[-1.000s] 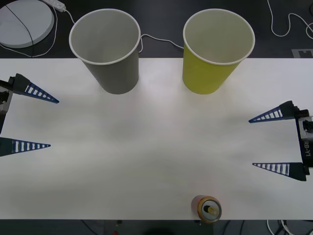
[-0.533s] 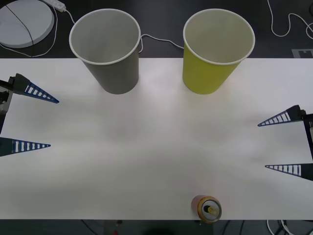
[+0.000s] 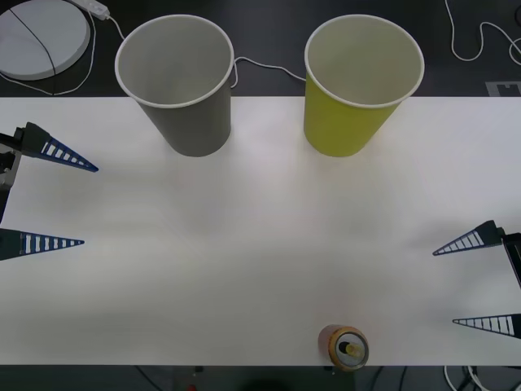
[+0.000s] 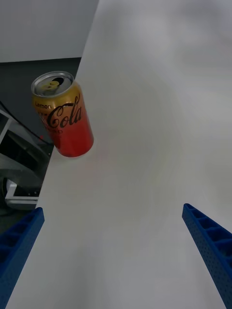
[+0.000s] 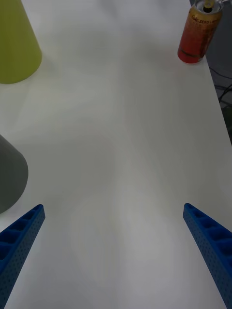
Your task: Put the can into the green bin and the plastic bottle into the gray bin
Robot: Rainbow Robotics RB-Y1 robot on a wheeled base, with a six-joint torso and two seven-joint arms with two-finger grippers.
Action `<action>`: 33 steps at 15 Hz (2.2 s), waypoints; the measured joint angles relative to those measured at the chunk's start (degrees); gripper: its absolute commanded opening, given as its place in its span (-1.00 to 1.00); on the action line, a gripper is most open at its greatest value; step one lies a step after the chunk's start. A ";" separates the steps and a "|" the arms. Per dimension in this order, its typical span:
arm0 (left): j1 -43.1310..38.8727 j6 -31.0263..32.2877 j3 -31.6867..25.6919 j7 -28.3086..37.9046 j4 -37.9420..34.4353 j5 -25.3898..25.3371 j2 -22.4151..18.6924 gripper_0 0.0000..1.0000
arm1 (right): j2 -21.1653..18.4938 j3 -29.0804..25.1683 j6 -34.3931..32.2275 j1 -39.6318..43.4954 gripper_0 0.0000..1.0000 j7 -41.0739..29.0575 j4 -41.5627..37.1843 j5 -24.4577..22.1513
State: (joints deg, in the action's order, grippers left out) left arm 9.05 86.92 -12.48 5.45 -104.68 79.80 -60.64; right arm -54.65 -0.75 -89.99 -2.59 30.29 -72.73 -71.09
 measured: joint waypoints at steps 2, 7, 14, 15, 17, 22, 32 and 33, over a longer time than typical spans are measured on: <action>0.00 0.00 0.00 0.00 0.00 0.00 0.00 1.00 | -0.01 3.70 0.00 -0.04 1.00 1.12 2.59 2.73; 0.00 0.00 0.00 0.00 0.00 0.00 0.00 1.00 | 0.00 11.47 0.00 -0.05 1.00 8.87 7.58 9.66; 0.00 0.00 0.00 0.00 0.00 0.00 0.00 1.00 | 2.84 17.63 0.00 -0.08 1.00 14.89 9.67 15.03; 0.00 0.00 0.00 0.00 0.00 0.00 0.00 1.00 | 4.17 17.63 0.00 -0.16 1.00 15.21 10.33 15.03; 0.00 0.00 0.00 0.00 0.00 0.00 0.00 1.00 | 6.94 17.64 0.00 -0.47 1.00 15.85 12.27 15.02; 0.00 0.00 0.00 0.00 0.00 0.00 0.00 1.00 | 10.80 17.63 0.99 -1.19 1.00 17.91 14.71 13.53; 0.00 0.00 0.00 0.00 0.00 0.00 0.00 1.00 | 18.83 18.29 6.73 -1.28 1.00 21.51 14.72 9.10; 0.00 0.00 0.00 0.00 0.00 0.00 0.00 1.00 | 19.40 18.42 6.98 -1.28 1.00 21.69 14.68 8.73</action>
State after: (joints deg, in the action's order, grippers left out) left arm 9.05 86.92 -12.48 5.45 -104.68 79.80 -60.64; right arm -35.25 17.66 -83.01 -3.87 51.97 -58.05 -62.36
